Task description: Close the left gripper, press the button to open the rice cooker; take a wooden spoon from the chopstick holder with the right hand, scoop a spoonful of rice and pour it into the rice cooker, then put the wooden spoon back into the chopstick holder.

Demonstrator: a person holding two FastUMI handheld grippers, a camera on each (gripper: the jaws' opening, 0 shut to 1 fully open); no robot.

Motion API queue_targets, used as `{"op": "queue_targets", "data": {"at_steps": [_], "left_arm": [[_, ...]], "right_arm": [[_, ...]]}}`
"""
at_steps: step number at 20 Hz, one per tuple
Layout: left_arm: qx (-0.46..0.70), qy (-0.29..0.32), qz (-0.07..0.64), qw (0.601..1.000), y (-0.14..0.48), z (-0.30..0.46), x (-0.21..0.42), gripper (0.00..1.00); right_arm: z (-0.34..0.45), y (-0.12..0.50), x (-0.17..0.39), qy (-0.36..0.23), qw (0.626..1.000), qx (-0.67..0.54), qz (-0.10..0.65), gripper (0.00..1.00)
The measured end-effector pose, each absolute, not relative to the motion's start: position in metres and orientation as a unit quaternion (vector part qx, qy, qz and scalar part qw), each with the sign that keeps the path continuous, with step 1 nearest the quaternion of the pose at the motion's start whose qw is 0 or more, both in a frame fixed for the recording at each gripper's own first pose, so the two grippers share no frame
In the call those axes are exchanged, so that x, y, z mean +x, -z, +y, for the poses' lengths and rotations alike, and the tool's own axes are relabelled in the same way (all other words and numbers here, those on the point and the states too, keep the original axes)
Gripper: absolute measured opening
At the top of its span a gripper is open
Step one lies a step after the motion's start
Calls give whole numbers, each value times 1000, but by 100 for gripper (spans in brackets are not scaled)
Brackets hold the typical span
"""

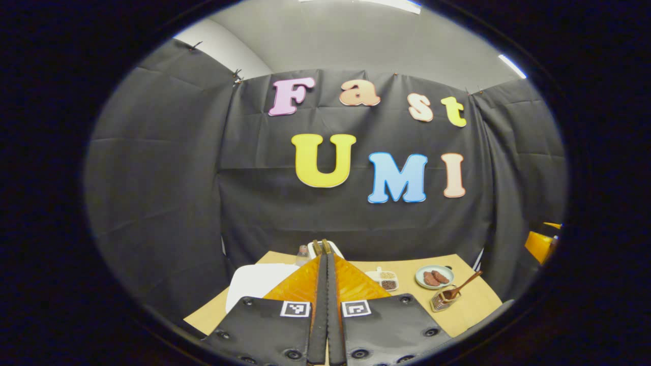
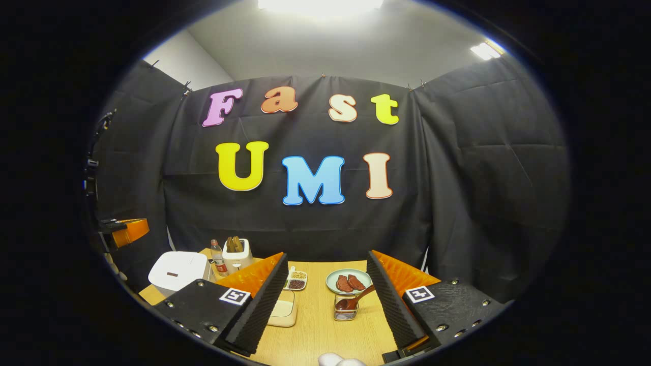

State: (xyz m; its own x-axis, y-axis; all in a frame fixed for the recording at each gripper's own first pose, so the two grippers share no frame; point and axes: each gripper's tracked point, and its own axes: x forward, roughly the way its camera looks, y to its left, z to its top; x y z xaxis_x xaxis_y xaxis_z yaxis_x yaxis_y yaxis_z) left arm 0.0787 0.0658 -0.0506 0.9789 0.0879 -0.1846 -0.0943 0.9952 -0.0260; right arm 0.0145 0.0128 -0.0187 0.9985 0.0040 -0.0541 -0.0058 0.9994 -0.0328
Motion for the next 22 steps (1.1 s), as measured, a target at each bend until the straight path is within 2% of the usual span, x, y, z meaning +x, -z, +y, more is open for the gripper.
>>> {"op": "queue_targets", "data": {"at_steps": [6, 11, 18, 22], "left_arm": [[-47, -104, 182, 977, 158, 130, 135, 9], [-59, -144, 252, 955, 244, 163, 155, 9], [-67, -164, 306, 935, 303, 184, 163, 9], [-61, -164, 317, 932, 310, 188, 163, 9]], "right_arm": [[18, 37, 28, -1, 998, -42, 56, 95], [27, 45, 40, -4, 996, -51, 74, 95], [32, 60, 43, -6, 993, -68, 97, 95], [29, 62, 46, -3, 993, -65, 102, 95]]}}
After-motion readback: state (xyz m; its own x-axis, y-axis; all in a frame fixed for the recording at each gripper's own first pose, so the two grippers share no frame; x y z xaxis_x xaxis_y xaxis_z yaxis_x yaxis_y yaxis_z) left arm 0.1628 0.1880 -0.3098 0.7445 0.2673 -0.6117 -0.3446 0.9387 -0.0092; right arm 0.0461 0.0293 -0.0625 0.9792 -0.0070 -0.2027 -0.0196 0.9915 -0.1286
